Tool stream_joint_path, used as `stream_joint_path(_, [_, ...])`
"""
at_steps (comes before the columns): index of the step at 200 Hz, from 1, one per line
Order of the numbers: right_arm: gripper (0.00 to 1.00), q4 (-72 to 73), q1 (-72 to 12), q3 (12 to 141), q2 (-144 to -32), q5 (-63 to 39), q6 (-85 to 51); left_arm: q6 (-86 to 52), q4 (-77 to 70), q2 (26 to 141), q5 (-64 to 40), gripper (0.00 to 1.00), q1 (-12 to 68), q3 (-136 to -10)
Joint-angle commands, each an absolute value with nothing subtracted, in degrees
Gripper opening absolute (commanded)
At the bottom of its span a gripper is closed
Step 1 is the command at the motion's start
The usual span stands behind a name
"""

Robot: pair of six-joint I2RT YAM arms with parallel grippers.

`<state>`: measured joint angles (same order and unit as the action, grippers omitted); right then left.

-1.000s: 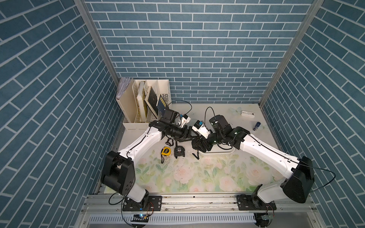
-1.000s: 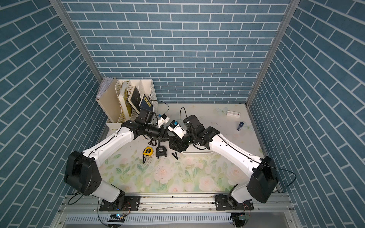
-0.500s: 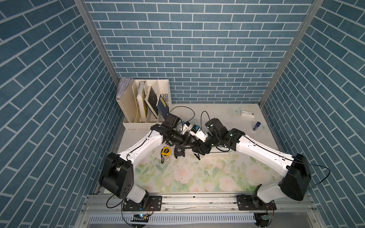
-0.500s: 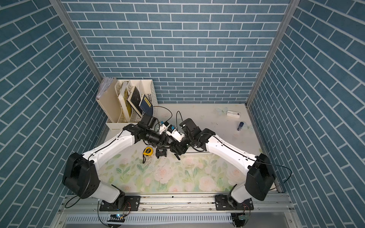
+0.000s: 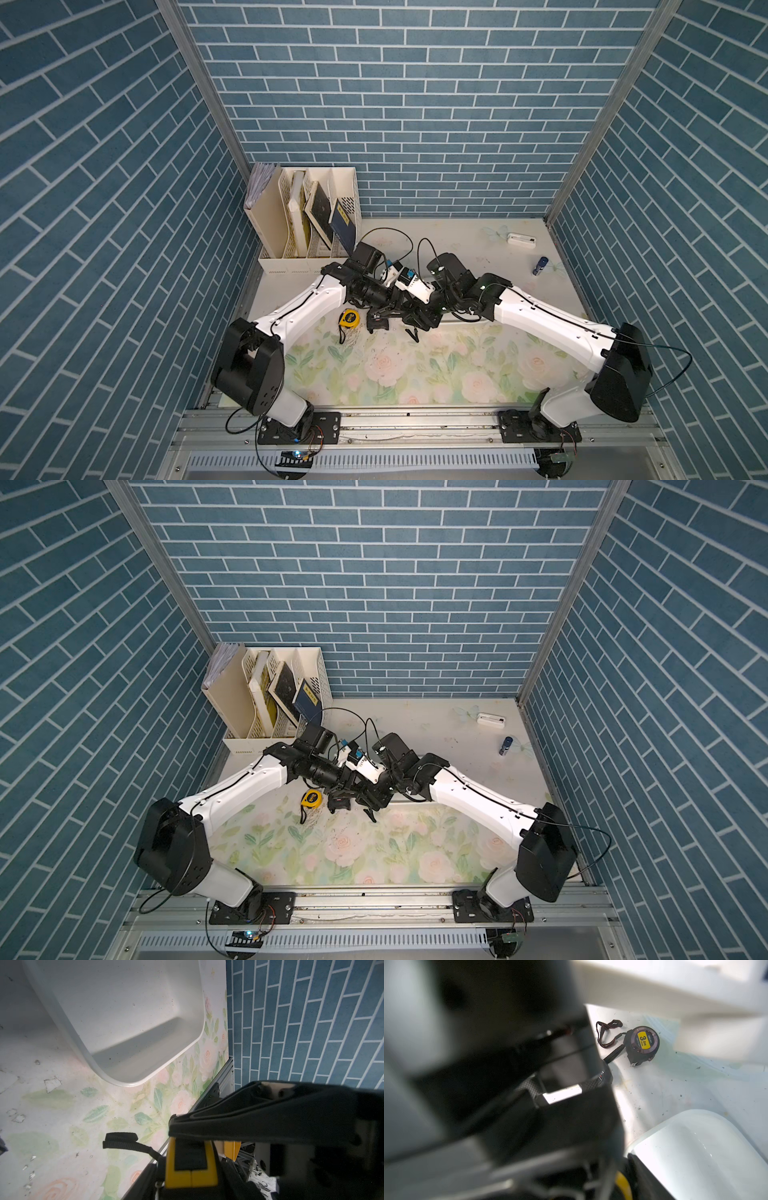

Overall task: Take the tape measure out of the storage box
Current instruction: Pick up the tape measure from the storage box.

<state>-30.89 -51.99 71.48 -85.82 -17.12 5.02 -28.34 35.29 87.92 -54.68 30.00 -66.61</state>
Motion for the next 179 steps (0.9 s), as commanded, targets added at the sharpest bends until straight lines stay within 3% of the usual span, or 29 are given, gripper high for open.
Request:
stream_joint_path(1, [0.0, -29.1, -52.5, 72.2, -86.3, -16.7, 6.2, -26.2, 35.1, 88.7, -54.6, 0.27, 31.3, -66.9])
stream_joint_path(18, [0.0, -29.1, -52.6, 72.0, -86.1, -16.3, 6.2, -26.3, 35.1, 89.0, -53.4, 0.0, 31.2, -66.8])
stream_joint_path(45, [0.0, -29.0, -52.6, 71.4, -85.5, -14.4, 5.4, -26.6, 35.0, 88.6, -51.7, 0.0, 31.2, -66.6])
stream_joint_path(72, [0.47, -29.4, -52.5, 71.0, -84.8, -13.4, 5.0, -27.0, 34.9, 88.0, -49.6, 0.0, 30.6, -66.3])
stream_joint_path(85, [0.65, -29.3, -52.5, 70.5, -83.9, -13.1, 4.8, -27.2, 34.6, 87.8, -49.0, 0.0, 29.9, -65.7])
stream_joint_path(133, [0.99, -29.8, -52.6, 67.8, -80.1, -10.4, 3.2, -27.5, 34.0, 86.5, -46.7, 0.0, 24.6, -64.3])
stream_joint_path(179, [1.0, -29.7, -52.4, 65.0, -76.5, -6.2, 0.7, -24.1, 39.0, 85.4, -43.2, 0.0, 20.2, -65.7])
